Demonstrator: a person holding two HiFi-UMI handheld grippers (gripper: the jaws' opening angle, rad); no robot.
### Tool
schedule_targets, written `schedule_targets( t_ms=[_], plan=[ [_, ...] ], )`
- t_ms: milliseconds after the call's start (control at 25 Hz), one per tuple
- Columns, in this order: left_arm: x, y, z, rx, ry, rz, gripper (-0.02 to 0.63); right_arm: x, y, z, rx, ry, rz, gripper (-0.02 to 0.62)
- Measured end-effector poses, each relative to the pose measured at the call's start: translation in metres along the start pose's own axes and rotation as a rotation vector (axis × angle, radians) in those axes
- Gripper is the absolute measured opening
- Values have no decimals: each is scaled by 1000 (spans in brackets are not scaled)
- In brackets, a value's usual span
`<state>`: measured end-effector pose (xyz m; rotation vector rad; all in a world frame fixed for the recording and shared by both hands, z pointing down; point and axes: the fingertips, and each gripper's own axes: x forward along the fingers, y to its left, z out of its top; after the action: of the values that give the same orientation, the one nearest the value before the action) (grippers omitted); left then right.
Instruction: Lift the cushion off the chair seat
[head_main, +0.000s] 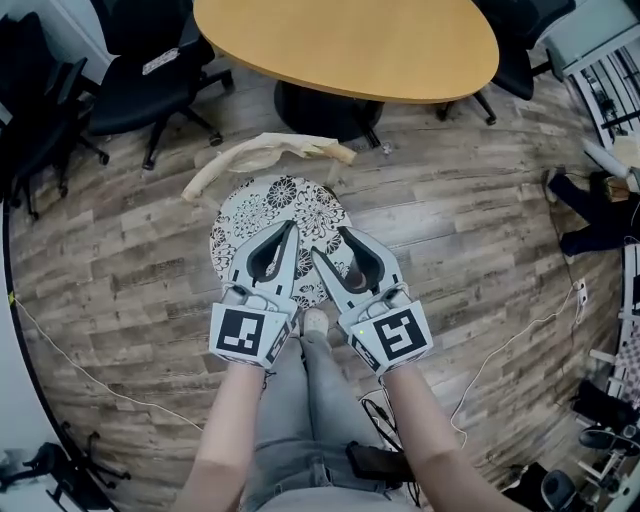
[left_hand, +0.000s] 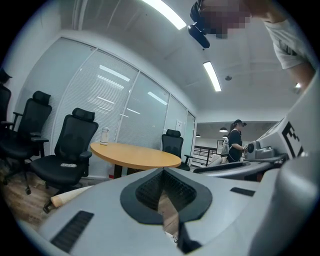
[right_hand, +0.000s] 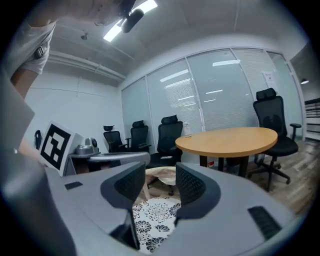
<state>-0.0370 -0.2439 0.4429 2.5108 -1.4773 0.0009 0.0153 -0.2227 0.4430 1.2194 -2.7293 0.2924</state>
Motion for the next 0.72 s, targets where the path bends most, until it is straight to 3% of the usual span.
schedule_targets(
  t_ms=[320, 720],
  plan=[
    [16, 15, -54, -3, 27, -32, 2, 16, -44, -98, 90, 133, -122, 213],
    [35, 27, -125, -42, 83, -55, 2, 26, -86, -206, 128, 288, -202, 213]
  ],
)
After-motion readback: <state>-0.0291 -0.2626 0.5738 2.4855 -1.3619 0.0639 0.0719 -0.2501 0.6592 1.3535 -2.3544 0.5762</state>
